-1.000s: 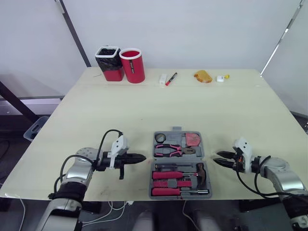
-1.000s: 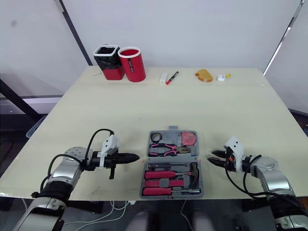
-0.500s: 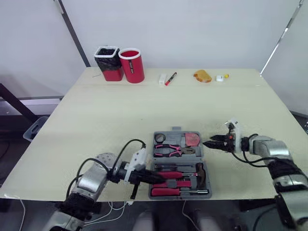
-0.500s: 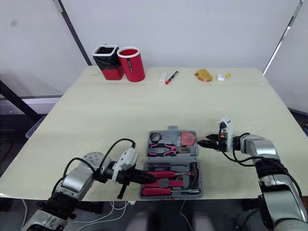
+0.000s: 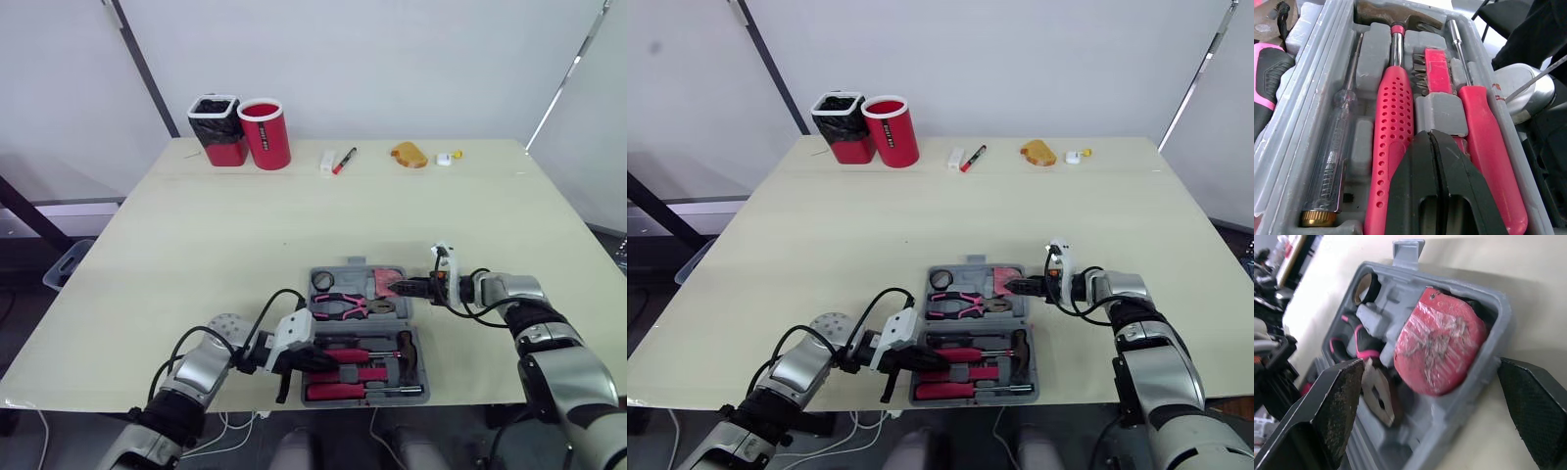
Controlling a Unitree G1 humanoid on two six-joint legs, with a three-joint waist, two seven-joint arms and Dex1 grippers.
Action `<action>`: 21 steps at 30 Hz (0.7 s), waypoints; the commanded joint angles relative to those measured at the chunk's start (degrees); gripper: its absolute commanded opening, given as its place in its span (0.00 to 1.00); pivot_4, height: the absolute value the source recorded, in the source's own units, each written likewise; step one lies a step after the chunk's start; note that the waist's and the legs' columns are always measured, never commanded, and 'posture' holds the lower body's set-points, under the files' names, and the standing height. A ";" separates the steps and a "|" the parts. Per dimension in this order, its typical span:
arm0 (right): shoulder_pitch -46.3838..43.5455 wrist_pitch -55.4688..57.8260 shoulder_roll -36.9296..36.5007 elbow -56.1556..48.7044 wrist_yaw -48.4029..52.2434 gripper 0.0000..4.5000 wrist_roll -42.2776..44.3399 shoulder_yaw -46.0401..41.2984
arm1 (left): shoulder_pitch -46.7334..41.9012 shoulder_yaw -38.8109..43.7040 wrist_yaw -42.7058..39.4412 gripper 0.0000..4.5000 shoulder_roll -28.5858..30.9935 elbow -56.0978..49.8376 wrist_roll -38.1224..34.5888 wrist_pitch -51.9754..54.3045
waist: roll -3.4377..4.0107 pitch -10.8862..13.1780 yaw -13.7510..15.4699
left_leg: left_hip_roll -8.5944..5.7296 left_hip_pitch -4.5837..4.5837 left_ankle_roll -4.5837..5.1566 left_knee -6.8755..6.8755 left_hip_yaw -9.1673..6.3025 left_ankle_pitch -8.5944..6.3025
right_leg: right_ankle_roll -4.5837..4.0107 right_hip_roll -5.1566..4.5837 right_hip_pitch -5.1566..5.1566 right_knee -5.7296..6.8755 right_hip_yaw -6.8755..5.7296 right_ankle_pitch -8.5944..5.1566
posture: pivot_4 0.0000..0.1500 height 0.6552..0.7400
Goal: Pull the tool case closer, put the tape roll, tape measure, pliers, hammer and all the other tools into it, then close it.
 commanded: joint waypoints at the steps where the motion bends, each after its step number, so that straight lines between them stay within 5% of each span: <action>1: -1.37 -2.18 1.35 2.16 2.17 0.98 0.20 -1.48 | 1.45 -1.07 0.19 0.00 0.73 0.36 1.23 -0.30 | 0.01 0.00 -0.33 | 0.00 0.00 0.00 0.00 0.00 0.00 | 0.00 0.00 0.00 0.00 0.00 0.00 | 1.00 1.00; 21: -3.16 -4.58 1.26 0.86 19.77 0.98 1.91 -5.58 | 6.64 3.89 0.94 0.00 2.26 -4.92 -4.52 0.98 | 0.09 0.04 -0.67 | 0.01 0.01 0.00 -0.10 -0.04 0.00 | 0.00 -0.03 -0.03 0.00 -0.02 0.00 | 1.00 1.00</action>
